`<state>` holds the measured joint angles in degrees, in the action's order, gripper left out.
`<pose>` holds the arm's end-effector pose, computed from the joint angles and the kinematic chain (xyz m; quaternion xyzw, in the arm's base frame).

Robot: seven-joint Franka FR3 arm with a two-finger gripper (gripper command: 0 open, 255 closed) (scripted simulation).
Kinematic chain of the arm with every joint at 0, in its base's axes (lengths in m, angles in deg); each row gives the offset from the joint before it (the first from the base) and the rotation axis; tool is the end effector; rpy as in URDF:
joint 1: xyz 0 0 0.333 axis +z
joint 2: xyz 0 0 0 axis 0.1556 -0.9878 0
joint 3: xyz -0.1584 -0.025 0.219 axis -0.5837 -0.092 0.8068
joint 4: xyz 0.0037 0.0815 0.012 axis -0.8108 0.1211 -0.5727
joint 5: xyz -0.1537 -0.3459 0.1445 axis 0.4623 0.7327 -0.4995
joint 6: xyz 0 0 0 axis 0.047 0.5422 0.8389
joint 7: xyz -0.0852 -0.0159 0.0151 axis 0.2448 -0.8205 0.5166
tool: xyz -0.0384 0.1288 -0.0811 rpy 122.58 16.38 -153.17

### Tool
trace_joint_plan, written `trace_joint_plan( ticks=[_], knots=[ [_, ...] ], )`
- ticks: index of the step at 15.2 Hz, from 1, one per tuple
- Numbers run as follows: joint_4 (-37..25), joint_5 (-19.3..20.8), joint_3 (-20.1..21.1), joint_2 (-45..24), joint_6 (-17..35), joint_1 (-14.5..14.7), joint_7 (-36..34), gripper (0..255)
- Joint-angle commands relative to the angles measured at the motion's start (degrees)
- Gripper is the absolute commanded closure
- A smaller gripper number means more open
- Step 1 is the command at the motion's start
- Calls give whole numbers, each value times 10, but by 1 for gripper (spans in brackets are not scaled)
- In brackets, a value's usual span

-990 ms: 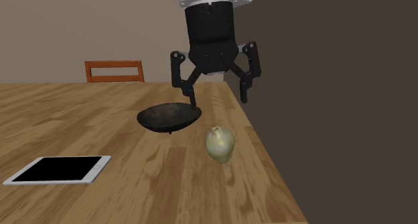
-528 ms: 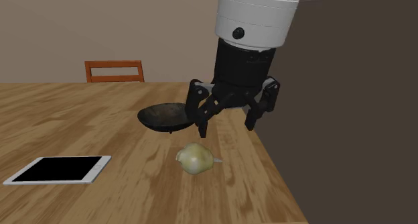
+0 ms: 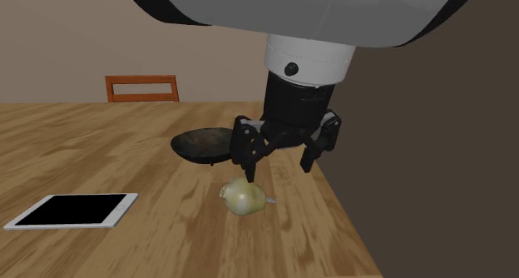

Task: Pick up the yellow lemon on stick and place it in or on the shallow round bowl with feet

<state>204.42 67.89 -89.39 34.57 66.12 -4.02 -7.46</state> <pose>0.2995 -0.0331 0.4403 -0.9685 -0.1946 -0.1499 0.0406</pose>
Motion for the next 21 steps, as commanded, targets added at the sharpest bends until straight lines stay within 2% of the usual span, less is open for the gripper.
trace_joint_plan(
  ticks=[1, 3, 4, 13, 14, 18, 19, 21],
  knots=[
    [0, 0, 0, 0, 1, 0, 0, 0],
    [0, 0, 0, 0, 0, 0, 0, 0],
    [0, 0, 0, 0, 0, 0, 0, 255],
    [0, 0, 0, 0, 0, 0, 0, 255],
    [0, 0, 0, 0, 0, 0, 0, 0],
    [15, 52, 98, 23, -20, 113, 113, 0],
    [21, 60, 114, 30, -25, 132, 132, 0],
    [35, 63, 111, 28, -8, 130, 132, 0]
  ],
)
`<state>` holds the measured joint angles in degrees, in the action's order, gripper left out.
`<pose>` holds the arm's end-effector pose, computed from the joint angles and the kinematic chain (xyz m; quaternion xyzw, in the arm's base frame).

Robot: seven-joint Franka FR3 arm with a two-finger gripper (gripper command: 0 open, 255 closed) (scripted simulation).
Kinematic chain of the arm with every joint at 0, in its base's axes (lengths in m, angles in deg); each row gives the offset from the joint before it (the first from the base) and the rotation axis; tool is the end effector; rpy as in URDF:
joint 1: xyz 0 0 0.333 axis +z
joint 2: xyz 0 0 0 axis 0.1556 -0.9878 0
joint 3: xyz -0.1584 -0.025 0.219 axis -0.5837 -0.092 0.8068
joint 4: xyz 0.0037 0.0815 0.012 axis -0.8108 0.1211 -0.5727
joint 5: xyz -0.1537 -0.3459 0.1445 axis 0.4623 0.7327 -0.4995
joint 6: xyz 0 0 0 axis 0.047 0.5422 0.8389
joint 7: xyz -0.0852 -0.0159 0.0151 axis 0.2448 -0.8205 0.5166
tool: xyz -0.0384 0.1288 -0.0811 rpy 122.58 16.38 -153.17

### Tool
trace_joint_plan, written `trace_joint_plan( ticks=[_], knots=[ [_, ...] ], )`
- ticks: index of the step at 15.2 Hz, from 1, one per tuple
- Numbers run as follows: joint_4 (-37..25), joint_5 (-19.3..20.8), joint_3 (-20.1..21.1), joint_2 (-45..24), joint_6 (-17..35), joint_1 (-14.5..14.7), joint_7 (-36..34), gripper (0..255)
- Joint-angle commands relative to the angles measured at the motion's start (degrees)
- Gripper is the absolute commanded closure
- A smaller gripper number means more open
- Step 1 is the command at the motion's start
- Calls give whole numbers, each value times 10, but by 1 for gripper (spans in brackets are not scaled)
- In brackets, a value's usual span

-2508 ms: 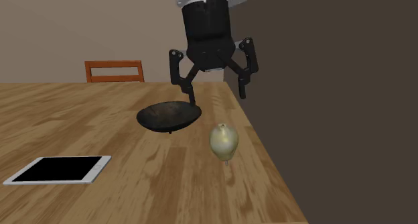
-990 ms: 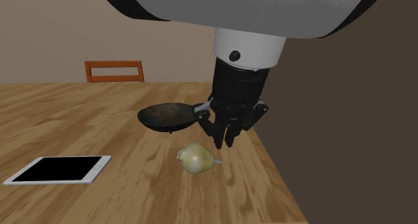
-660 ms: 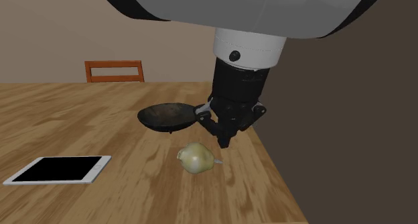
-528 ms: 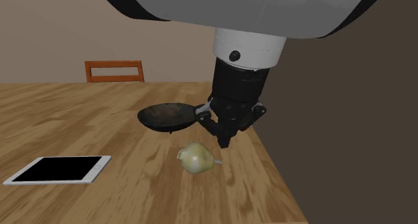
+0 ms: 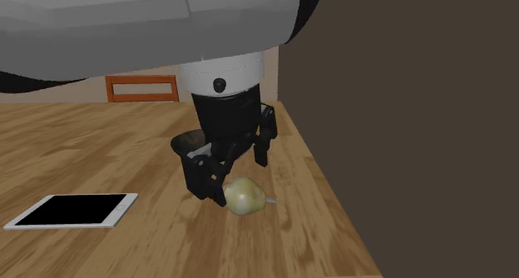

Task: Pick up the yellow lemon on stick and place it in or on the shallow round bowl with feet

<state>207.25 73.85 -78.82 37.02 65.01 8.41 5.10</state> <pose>0.2848 0.0545 0.4325 0.8824 0.4470 0.1169 0.0884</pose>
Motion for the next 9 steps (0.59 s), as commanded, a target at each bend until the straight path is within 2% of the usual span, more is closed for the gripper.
trace_joint_plan(
  ticks=[1, 6, 9],
  knots=[
    [14, 5, 3, 2, 12, 5, 6, 0],
    [45, 14, -5, -8, 53, 0, 5, 0],
    [45, 14, -5, -8, 53, 0, 5, 0]
  ],
)
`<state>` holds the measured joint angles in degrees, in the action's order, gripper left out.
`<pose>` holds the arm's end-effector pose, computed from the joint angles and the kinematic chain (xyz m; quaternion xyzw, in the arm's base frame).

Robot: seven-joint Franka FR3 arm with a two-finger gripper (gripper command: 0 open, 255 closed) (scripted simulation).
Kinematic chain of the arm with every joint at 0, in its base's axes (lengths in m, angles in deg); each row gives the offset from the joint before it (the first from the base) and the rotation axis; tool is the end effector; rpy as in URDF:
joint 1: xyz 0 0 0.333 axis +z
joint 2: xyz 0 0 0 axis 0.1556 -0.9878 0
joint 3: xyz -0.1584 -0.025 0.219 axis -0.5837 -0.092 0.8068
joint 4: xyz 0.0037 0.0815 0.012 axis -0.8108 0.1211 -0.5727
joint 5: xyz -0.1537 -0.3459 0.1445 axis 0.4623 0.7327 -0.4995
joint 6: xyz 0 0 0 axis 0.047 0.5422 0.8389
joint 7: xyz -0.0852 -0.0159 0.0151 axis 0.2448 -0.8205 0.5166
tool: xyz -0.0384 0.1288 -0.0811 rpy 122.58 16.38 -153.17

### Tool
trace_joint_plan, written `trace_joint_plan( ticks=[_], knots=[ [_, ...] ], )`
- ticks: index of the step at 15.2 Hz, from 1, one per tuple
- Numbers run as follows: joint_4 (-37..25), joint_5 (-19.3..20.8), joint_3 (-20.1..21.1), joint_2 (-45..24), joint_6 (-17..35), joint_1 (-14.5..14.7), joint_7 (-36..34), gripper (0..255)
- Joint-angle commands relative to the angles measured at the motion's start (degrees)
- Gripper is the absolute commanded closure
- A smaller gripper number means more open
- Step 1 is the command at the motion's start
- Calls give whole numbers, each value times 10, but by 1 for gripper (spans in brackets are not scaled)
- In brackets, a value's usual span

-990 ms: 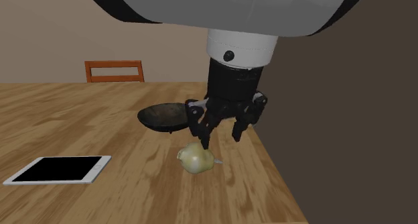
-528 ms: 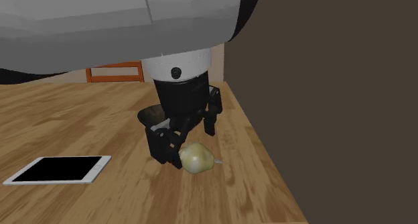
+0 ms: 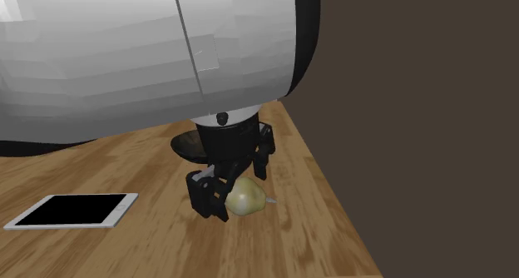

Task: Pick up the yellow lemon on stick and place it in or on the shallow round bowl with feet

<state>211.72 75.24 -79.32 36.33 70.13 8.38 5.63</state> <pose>0.2913 0.0561 0.3991 0.8759 0.4588 0.1151 0.0950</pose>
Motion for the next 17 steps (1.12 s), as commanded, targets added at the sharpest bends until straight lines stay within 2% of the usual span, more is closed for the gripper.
trace_joint_plan(
  ticks=[1, 4, 5, 14, 17],
  knots=[
    [0, 0, 0, -1, 2, 0, 0, 0],
    [0, 0, 0, -1, 1, 0, 0, 0],
    [0, 0, 0, -1, 1, 0, 0, 255],
    [0, 0, 0, -1, 2, 0, 0, 255],
    [-24, -3, 2, -6, -18, 2, 2, 255]
  ],
)
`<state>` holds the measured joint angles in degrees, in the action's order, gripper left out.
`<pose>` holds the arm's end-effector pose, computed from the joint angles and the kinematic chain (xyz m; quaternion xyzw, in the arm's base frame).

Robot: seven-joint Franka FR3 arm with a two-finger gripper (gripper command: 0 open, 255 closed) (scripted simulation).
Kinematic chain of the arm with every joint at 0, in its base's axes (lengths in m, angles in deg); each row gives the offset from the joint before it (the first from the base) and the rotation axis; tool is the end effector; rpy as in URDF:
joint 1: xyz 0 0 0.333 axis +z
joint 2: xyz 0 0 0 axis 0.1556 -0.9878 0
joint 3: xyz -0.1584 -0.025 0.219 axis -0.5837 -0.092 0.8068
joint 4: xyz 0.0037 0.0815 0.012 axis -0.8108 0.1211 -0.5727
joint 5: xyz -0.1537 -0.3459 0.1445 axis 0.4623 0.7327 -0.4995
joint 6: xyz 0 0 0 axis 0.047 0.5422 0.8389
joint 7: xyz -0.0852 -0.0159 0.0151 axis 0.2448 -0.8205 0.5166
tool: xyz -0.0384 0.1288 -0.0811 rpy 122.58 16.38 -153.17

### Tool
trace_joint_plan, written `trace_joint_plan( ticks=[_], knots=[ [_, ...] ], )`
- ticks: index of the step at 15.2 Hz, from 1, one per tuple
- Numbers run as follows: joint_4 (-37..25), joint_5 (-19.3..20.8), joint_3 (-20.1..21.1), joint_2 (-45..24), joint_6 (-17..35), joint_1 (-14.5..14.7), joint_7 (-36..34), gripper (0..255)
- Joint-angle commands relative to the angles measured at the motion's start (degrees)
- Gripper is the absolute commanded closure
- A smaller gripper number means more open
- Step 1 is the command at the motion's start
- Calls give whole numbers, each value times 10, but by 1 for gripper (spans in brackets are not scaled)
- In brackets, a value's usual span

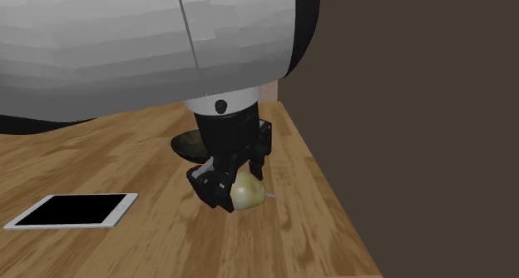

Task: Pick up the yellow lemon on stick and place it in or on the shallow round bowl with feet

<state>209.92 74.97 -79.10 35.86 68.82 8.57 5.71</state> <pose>0.2916 0.0568 0.4105 0.8759 0.4588 0.1153 0.0951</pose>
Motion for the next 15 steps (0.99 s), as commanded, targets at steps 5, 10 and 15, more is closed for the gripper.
trace_joint_plan(
  ticks=[5, 10, 15],
  knots=[
    [-48, -5, 3, -11, -37, 2, 5, 255],
    [-91, -9, 6, -24, -66, 4, 9, 255],
    [-135, -12, 9, -39, -95, 5, 13, 255]
  ],
)
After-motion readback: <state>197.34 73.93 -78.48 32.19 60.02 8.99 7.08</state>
